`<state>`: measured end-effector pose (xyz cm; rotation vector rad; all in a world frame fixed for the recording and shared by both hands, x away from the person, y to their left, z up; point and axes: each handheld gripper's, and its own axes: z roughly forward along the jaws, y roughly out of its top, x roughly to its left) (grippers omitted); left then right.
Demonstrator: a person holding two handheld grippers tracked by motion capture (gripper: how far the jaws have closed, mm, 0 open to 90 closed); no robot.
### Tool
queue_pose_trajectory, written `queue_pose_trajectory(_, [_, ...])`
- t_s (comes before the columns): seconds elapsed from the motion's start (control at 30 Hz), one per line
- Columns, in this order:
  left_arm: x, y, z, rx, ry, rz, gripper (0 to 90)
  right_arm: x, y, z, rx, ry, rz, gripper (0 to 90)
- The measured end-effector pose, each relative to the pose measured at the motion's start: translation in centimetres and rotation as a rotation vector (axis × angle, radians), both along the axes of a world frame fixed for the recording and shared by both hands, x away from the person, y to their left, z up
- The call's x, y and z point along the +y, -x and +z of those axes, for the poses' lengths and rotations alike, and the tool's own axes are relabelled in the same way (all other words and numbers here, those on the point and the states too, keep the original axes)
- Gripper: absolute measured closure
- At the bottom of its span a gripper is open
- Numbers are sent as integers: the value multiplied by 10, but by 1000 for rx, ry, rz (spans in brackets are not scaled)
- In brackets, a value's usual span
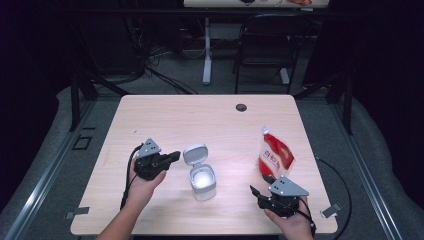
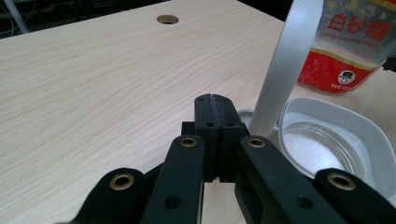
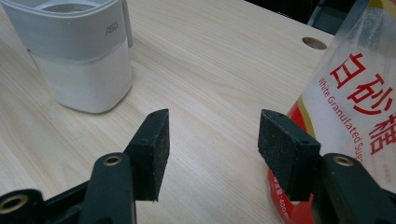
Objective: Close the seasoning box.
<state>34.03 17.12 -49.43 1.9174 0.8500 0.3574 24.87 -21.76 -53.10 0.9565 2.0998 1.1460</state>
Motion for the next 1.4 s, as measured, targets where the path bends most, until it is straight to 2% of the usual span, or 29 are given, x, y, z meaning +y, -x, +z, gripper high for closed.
queue_pose_trajectory(0.37, [-7,0,6,-22,-2,-14,900,1,-1,-1,3,7,4,439])
queue_pose_trajectory(0.67, [-9,1,8,-21,6,-23,900,1,-2,-3,12,7,12,438])
queue_pose_trajectory(1.17, [-12,9,13,-38,13,-45,900,0,-1,-3,12,7,17,438])
queue_pose_trajectory(1.4, [-17,18,14,-40,4,-80,900,-1,-1,-2,11,9,14,438])
